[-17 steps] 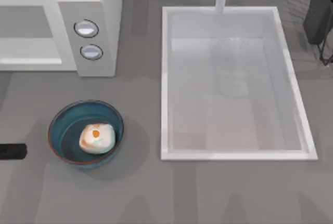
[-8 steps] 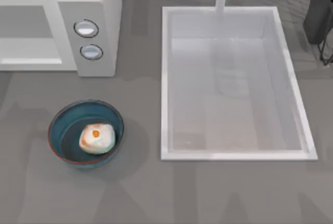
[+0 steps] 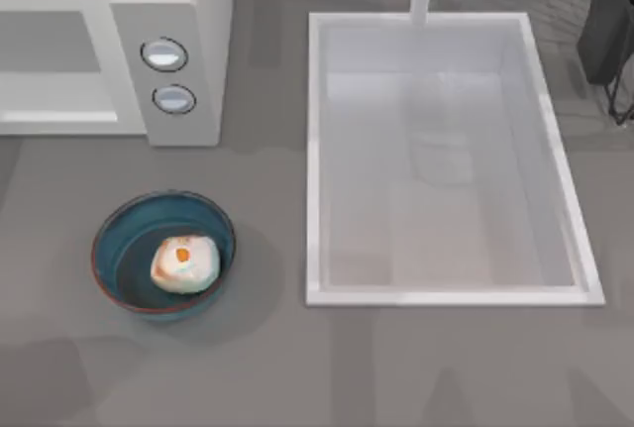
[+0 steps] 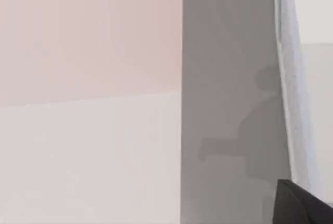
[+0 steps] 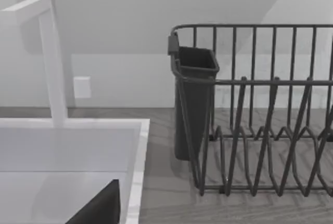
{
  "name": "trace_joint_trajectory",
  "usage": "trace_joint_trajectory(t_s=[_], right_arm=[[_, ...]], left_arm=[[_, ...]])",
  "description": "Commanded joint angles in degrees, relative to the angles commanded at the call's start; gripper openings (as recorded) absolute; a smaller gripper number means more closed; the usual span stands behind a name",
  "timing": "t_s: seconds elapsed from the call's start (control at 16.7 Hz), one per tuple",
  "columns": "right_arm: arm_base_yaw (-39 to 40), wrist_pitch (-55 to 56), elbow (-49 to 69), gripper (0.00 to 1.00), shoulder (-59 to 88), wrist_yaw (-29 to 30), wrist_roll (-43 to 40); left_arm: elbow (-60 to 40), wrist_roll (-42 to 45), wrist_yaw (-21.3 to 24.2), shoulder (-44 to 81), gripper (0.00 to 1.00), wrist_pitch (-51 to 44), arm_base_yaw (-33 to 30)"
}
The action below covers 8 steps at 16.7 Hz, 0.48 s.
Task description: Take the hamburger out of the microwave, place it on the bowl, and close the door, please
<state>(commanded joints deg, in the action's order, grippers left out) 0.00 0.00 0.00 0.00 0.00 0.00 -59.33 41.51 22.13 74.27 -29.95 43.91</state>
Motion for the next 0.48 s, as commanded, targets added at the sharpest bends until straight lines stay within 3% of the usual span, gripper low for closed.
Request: trace_joint_trajectory(t_s=[0.24,0.48], right_arm=[[0.0,0.0,0.0,1.00,0.0,0.0,0.0],[0.0,0.0,0.0,1.00,0.0,0.0,0.0]], left_arm=[[-12.8,7.6,9.9,17.4,0.00,-8.4,11.5],[-19.9,11.2,15.7,25.9,0.00,-13.3,16.1]])
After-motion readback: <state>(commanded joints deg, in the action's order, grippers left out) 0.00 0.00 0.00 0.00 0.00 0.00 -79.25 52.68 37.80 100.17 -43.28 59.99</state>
